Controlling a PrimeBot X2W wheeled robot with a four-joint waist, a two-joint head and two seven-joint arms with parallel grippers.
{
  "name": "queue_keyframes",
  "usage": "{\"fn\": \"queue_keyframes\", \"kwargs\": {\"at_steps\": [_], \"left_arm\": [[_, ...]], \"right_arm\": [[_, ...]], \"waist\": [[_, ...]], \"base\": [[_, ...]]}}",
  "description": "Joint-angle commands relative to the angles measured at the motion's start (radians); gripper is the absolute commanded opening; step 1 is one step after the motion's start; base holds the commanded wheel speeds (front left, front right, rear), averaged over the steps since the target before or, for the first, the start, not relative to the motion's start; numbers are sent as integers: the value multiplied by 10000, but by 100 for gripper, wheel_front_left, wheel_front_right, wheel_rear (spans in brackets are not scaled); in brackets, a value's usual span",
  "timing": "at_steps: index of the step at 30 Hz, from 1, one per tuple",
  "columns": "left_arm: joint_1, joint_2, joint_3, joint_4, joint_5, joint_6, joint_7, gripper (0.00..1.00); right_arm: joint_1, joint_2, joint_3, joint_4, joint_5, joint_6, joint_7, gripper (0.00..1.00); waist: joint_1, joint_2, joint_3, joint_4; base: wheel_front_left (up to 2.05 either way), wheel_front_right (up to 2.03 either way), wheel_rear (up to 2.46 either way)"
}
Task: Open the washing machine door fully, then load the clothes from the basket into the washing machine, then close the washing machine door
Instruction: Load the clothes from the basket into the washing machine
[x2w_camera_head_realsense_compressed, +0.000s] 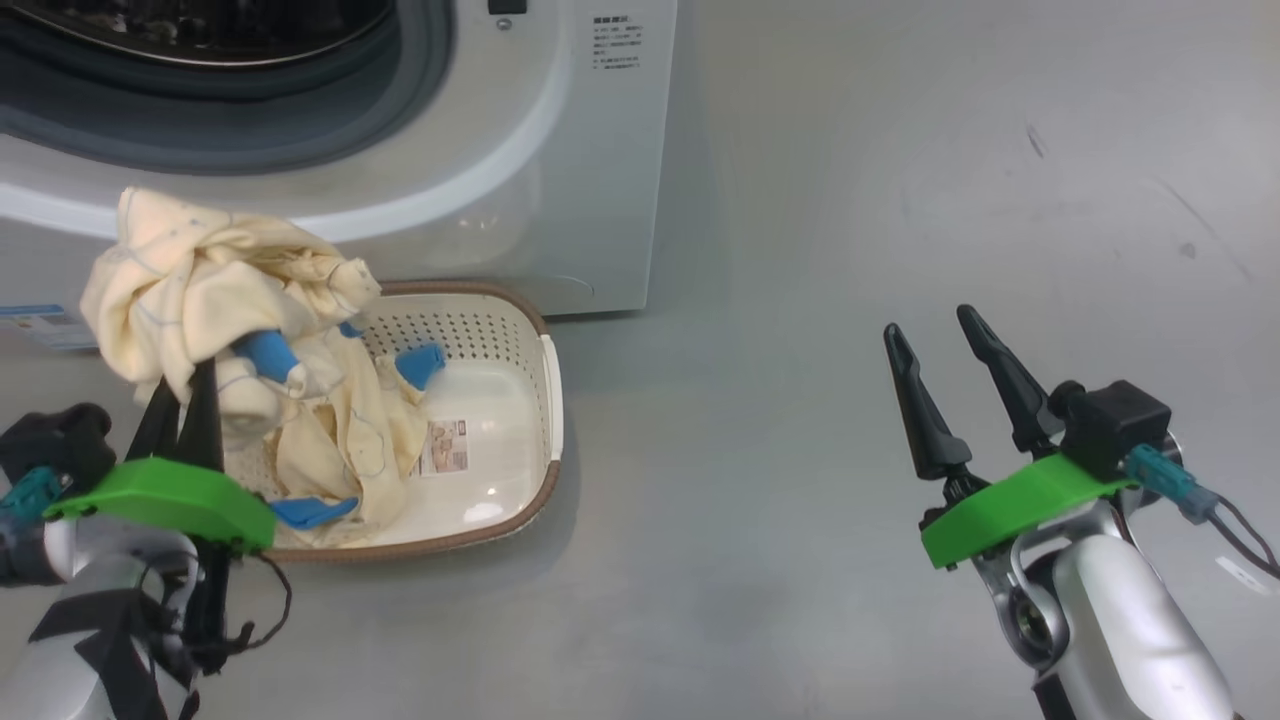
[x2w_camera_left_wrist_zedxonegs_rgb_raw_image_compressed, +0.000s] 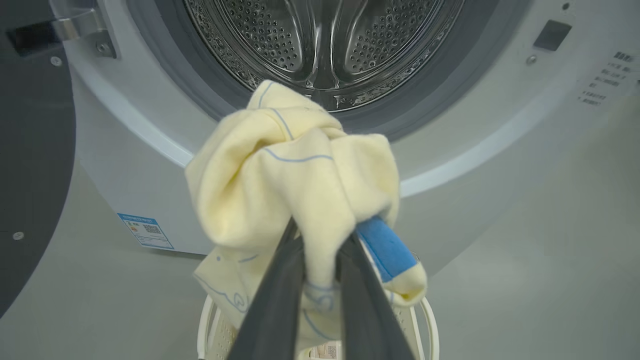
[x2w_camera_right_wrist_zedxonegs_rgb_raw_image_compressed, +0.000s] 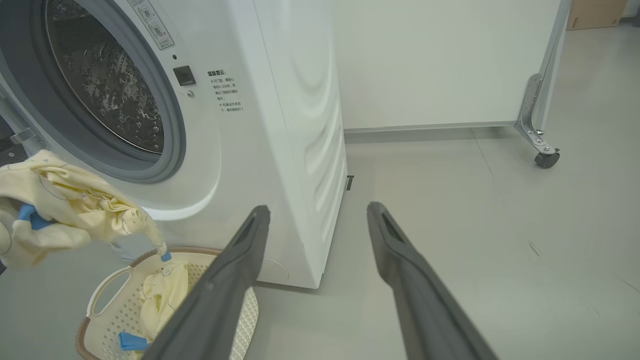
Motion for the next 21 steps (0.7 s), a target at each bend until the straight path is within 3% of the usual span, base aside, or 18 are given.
{"fn": "queue_keyframes", "kwargs": {"at_steps": [1,21], "left_arm": [[-70,319,601,-419,154,32,-142,0],[1636,-868,2697,-2671,1351,-362,-143,0]], "right_arm": [[77,-74,140,-224,-42,6,-92,100],[358,-74,195,2,91,6,-92,100]], "waist": [[1,-1,-222,173],[1,-1,-1123,495]], "base": [[0,0,0],[0,0,0]]}}
